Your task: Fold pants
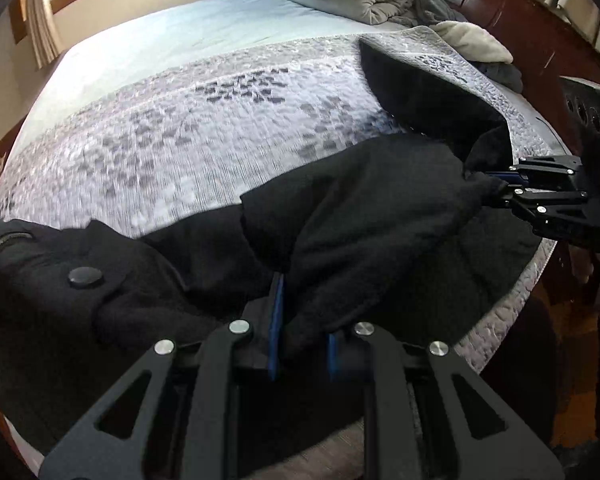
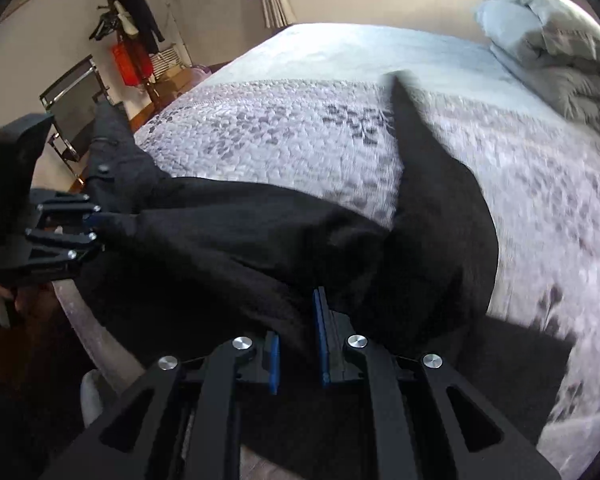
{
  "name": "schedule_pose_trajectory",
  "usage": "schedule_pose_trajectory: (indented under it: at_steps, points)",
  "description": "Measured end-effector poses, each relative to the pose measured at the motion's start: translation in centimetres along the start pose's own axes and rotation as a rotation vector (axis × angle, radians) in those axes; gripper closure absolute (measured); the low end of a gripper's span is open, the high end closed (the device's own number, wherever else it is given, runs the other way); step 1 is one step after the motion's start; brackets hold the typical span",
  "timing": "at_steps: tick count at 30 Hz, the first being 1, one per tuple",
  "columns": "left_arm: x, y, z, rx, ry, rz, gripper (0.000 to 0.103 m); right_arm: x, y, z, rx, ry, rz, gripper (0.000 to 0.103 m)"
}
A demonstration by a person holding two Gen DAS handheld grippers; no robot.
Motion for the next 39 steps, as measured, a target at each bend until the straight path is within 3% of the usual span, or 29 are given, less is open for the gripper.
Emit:
schedule_pose_trajectory:
  at_steps: [5,11,17,19,20,21,23,27,29,30,31,32,35,39]
  points:
    - [-4.0,-1.3,-1.0,-0.002,0.041,0.055,0.086,-4.2,0.2,-1.4,0.033,0.068,-0.056,0.09]
    - [-8.5,-1.9,-4.8,-0.013,0.118,0.119,0.084,-8.0,0.0,-4.4,-0.005,0.155,-0.09,0.088]
    - [-8.8,-1.9,-4.5,-0.036,0.094,0.107,0.079,-8.4,0.8,-4.1,-0.038,0.186,-0.052,0.083]
    - [-8.8,-1.8,-4.1,-0.054,0.097,0.117,0.078,-8.2,1.5,-3.2,-0.033,0.19,-0.028,0.073]
    - [-8.8,-1.6,-4.1,-0.059,0.104,0.126,0.077,-8.3,2.1,-2.4,-0.012,0.184,-0.008,0.061]
    - [-8.9,-1.6,-4.1,-0.062,0.107,0.133,0.077,-8.3,2.4,-2.0,0.002,0.183,-0.002,0.041]
    - [-8.9,-1.6,-4.2,-0.057,0.112,0.143,0.077,-8.3,3.1,-0.8,0.011,0.158,0.002,0.021]
    - [-8.7,-2.3,-4.0,-0.08,0.111,0.157,0.061,-8.4,2.3,1.9,-0.001,0.09,-0.046,0.021]
    - [-8.7,-2.9,-3.7,-0.085,0.112,0.145,0.049,-7.9,1.3,3.4,0.03,0.033,-0.121,0.021]
    - [-8.8,-3.3,-3.4,-0.086,0.112,0.141,0.036,-7.5,1.0,4.1,0.04,0.006,-0.139,0.022]
    - [-9.0,-3.4,-3.1,-0.095,0.104,0.143,0.024,-6.9,0.8,4.5,0.028,-0.016,-0.147,0.022]
    - [-9.0,-3.7,-2.4,-0.116,0.082,0.153,0.023,-5.9,0.8,4.6,-0.048,-0.031,-0.142,0.022]
    - [-8.9,-4.0,-1.2,-0.122,0.052,0.175,0.022,-3.2,1.6,2.4,-0.205,-0.004,-0.093,0.022]
    - [-9.2,-1.6,-1.1,-0.045,0.057,0.252,0.021,-0.8,3.2,-3.0,-0.327,0.043,-0.052,0.03]
Point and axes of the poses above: each gripper's, at about its wrist camera, not at the fingertips, and z roughly against the way its jaws point, y to its left, x to its top, the point moved 3 cm from there along -z, roughly the way its jaws point, and after that the axes turned 1 degree about z, right-handed, at the moved point
